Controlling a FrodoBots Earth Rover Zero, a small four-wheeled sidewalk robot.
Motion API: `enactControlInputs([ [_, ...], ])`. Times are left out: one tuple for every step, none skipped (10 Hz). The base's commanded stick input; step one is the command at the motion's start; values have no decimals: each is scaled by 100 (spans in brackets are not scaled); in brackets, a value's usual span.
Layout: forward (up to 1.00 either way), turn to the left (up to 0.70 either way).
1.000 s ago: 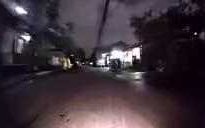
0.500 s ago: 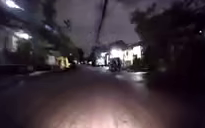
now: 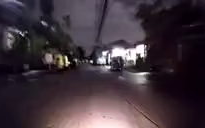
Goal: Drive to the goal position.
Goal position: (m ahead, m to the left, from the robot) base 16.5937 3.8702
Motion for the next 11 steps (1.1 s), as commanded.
enactControlInputs([
  [100,0],
  [100,0],
  [100,0],
  [100,0],
  [100,0],
  [100,0],
  [100,0],
  [100,0],
  [100,0],
  [100,0],
  [100,0],
])
